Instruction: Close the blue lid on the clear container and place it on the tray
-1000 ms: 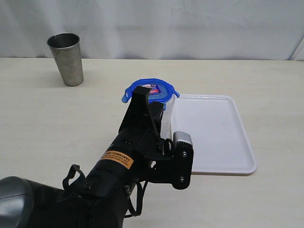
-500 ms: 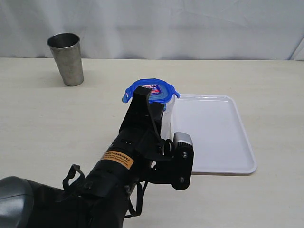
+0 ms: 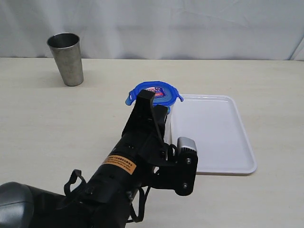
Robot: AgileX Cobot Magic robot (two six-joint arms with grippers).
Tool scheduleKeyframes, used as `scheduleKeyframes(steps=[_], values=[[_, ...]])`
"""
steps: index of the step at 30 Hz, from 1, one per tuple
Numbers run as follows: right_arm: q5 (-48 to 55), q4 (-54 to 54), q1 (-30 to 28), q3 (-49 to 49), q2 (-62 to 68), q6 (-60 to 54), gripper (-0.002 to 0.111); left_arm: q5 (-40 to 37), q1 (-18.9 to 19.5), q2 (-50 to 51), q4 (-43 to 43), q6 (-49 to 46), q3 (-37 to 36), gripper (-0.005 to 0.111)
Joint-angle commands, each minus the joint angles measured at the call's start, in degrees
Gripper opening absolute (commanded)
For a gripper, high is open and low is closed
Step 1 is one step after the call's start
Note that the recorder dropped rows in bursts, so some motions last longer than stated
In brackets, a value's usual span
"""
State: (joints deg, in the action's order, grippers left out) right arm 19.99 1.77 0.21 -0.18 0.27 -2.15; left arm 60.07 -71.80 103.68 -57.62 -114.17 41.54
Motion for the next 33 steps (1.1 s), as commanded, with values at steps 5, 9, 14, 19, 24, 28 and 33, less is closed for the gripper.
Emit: scheduleKeyframes(steps=[5, 9, 14, 19, 24, 28, 33], values=[[-0.36, -0.04, -0.24, 0.18, -0.27, 0.05, 0.004, 0.49, -0.23, -0.19, -2.61, 0.04, -0.14, 0.000], [-0.36, -0.04, -0.24, 0.18, -0.27, 0.05, 0.004, 0.39, -0.23, -0.19, -2.59, 0.04, -0.14, 0.000], [-0.36, -0.04, -0.24, 0.18, -0.27, 0.05, 0.004, 0.28, -0.23, -0.19, -1.73, 0.04, -0.14, 0.000], [-0.36, -0.04, -0.24, 0.18, -0.27, 0.05, 0.004, 0.28, -0.23, -0.19, -1.78, 0.04, -0.14, 0.000], [-0.36, -0.04, -0.24, 0.18, -0.27, 0.05, 0.004, 0.07, -0.23, -0.19, -2.69, 0.04, -0.14, 0.000], [-0.36, -0.04, -0.24, 0.18, -0.27, 0.05, 0.004, 0.07, -0.23, -0.19, -2.69, 0.24, -0.14, 0.000], [-0.36, -0.04, -0.24, 0.18, -0.27, 0.05, 0.004, -0.76, -0.23, -0.19, -3.01, 0.46, -0.14, 0.000]])
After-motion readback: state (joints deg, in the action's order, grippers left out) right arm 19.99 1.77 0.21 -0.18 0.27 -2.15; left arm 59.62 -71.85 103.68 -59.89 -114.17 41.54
